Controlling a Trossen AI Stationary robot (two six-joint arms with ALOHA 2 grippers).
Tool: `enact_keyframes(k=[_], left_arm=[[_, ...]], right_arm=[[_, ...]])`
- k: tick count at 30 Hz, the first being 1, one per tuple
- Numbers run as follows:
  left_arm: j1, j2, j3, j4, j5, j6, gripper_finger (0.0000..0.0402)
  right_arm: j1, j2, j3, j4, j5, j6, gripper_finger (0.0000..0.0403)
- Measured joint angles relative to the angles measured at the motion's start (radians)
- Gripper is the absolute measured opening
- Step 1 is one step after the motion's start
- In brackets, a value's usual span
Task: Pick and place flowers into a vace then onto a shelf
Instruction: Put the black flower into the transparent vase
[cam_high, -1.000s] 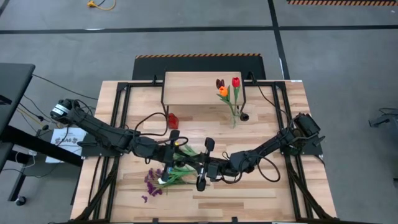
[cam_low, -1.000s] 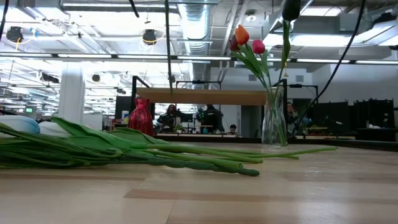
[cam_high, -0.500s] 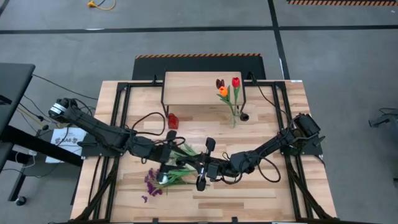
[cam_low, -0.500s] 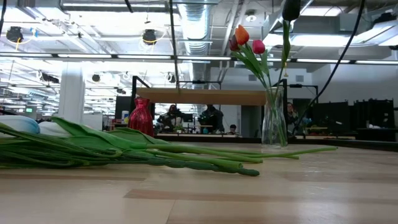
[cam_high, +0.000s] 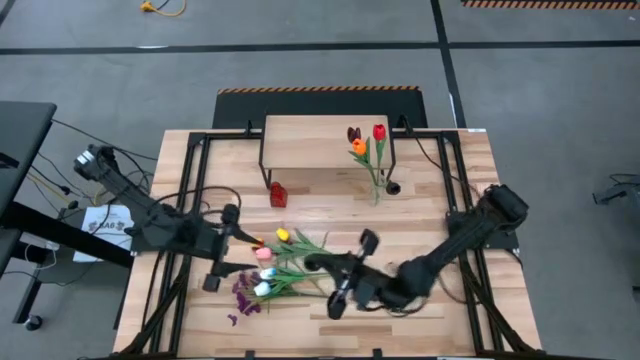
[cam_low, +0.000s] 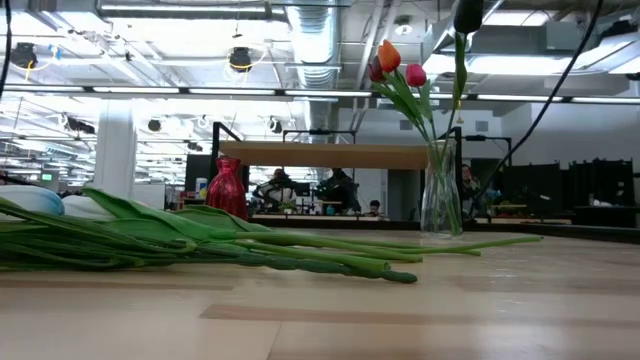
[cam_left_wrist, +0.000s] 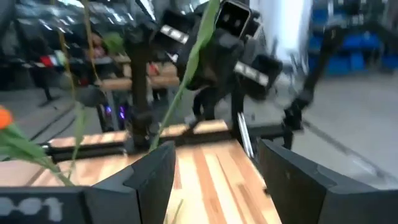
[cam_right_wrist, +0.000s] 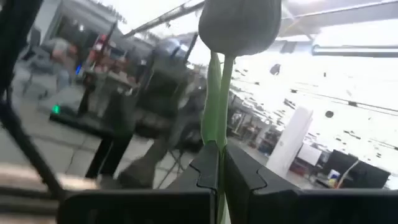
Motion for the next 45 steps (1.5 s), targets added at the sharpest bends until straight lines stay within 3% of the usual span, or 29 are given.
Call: enact_keyframes(k=[5,10,17,25,45], left_arm=[[-0.044,-0.153,-0.225,0.210,-0.028,-0.004,0.0222],[-0.050,-0.257,-0.329,0.261,-0.030,-0.008,0.0222],[-0.051,-0.290,-0.350,0.247,0.002,-0.008,0.0222],[-0.051,-0.289,-0.351,0.212,0.012,-0.006,0.0222],[-0.051,-0.289,-0.351,0.203,0.024,-0.009,0.0222]], right_arm=[[0.007,-0.153,0.000,-0.053,0.007,0.000,0.0000],[-0.027,-0.320,0.001,-0.101,-0.022,0.000,0.0000],[-0.165,-0.496,0.001,-0.226,-0.024,0.059,0.0000],[-0.404,-0.643,-0.036,-0.676,-0.110,0.470,0.0000],[-0.634,-0.941,-0.494,-0.698,-0.242,0.778,0.0000]])
